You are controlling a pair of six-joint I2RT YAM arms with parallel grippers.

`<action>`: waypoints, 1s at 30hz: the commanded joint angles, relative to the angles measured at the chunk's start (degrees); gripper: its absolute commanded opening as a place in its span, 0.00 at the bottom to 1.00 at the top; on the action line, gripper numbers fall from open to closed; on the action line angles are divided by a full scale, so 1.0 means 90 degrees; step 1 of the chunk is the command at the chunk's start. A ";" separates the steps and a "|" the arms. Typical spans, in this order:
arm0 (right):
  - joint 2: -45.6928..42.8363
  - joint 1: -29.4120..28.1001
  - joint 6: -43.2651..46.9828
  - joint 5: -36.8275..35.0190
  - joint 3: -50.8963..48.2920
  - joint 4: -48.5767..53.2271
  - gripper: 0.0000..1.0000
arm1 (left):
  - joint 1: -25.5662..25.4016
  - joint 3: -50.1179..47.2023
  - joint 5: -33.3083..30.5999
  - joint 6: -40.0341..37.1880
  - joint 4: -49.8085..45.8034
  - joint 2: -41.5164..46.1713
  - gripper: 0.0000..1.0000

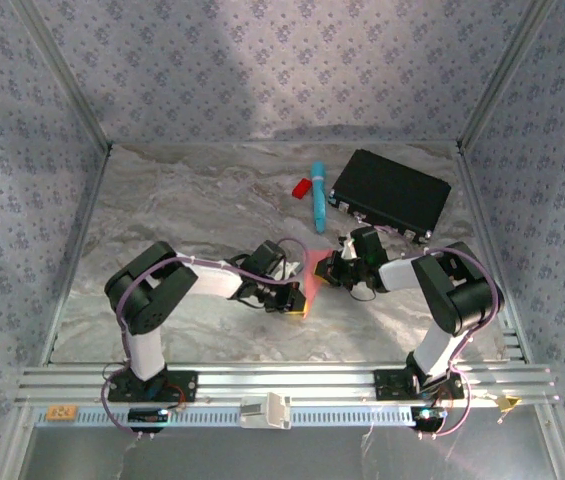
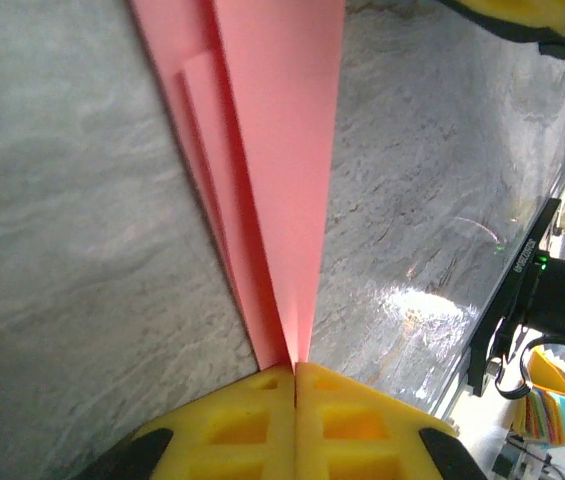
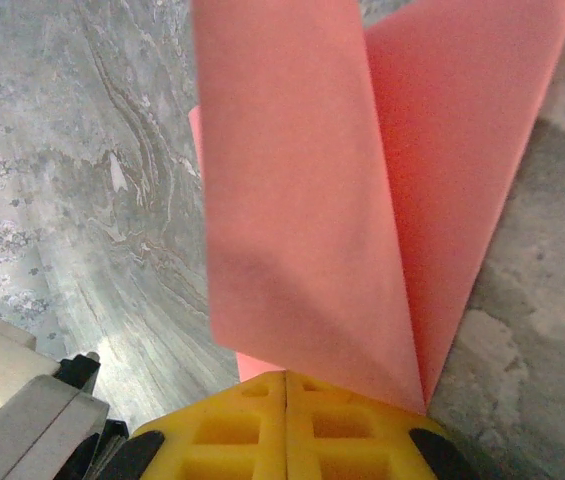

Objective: Fold a paper plane with a square sheet of paper (pick it up from the middle)
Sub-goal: Fold the wing for the fifth time at the center of the table.

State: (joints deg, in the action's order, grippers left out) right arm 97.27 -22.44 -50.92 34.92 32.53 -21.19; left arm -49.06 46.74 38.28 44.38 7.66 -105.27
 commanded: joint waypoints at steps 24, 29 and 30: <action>0.0330 -0.0079 0.0169 -0.0745 -0.0121 0.0802 0.07 | -0.0304 -0.0508 0.0242 -0.0106 -0.1388 0.0876 0.17; 0.0308 -0.0075 0.0179 -0.0728 -0.0116 0.0811 0.07 | -0.0145 -0.0535 -0.0126 -0.0022 -0.1285 0.1540 0.12; 0.0314 -0.0075 0.0179 -0.0731 -0.0116 0.0812 0.07 | -0.0088 -0.0536 -0.0184 0.0004 -0.1245 0.1683 0.11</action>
State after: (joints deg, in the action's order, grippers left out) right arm 97.27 -22.50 -50.92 34.81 32.62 -21.08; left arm -50.96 41.93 38.52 44.12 -2.81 -93.97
